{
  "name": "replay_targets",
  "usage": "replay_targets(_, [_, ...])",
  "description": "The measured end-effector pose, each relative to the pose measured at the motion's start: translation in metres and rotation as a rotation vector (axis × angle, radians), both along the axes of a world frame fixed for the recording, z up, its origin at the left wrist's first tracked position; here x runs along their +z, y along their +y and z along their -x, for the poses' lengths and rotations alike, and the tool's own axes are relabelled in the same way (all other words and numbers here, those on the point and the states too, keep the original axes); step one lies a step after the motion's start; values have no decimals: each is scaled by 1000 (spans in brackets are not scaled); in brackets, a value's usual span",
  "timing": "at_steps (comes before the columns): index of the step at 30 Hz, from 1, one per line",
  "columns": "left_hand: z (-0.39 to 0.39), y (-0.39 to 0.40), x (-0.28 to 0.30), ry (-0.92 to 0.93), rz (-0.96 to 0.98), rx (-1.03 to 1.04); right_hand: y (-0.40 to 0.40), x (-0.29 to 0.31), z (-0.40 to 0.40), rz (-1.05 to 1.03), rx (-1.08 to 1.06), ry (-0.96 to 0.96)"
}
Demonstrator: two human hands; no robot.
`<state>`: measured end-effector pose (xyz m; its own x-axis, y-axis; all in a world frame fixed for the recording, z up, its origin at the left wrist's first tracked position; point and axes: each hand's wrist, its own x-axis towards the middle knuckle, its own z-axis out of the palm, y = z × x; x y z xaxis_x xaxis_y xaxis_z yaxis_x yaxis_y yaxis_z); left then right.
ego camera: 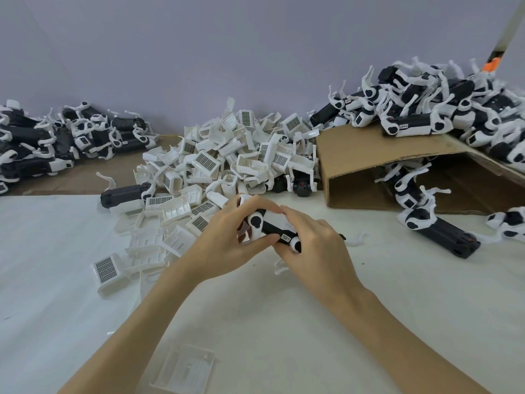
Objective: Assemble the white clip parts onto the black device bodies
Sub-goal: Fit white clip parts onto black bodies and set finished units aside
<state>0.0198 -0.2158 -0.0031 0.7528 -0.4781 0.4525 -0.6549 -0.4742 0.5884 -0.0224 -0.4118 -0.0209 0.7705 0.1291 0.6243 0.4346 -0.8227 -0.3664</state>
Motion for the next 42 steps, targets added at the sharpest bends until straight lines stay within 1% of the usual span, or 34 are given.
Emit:
replay_targets(4, [-1, 0, -2, 79, 65, -2, 2, -1, -4, -58, 52, 35])
replay_targets(6, [-1, 0, -2, 99, 79, 4, 0, 0, -5, -53, 62, 39])
replay_targets(10, [0, -2, -2, 85, 70, 8, -1, 2, -5, 13, 31, 18])
replay_targets(13, [1, -1, -2, 87, 62, 7, 0, -1, -4, 24, 19, -6])
replay_targets(17, [1, -4, -1, 81, 68, 38, 2, -2, 0, -44, 14, 7])
replay_targets(20, [2, -5, -1, 102, 95, 56, 0, -2, -2, -81, 28, -28])
replay_targets(22, [4, -7, -1, 107, 109, 51, 0, 0, -3, -60, 40, -21])
replay_targets(28, [4, -8, 2, 124, 120, 80, 1, 0, -3, 36, 12, -84])
replay_targets(31, [6, -10, 2, 118, 124, 80, 0, -2, -4, 72, 13, -56])
replay_targets(34, [6, -7, 1, 115, 120, 68, -2, 0, -5, 8, 31, -10])
replay_targets(35, [5, -4, 2, 119, 117, 43, -5, -1, -6, -42, 69, 10])
replay_targets(36, [5, 0, 3, 100, 109, 12, -10, -2, -8, -136, 147, 80])
replay_targets(37, [5, 3, 4, 55, 97, -17, -16, -2, -10, -266, 259, 214])
replay_targets(39, [3, 10, 6, -65, 58, -59, -28, 6, -13, -642, 526, 584])
replay_targets(40, [2, 12, 8, -115, 30, -74, -34, 9, -15, -807, 615, 708])
replay_targets(41, [2, 12, 10, -161, -1, -90, -38, 11, -16, -868, 655, 766])
replay_targets(42, [3, 12, 11, -210, -38, -106, -41, 14, -18, -849, 646, 780])
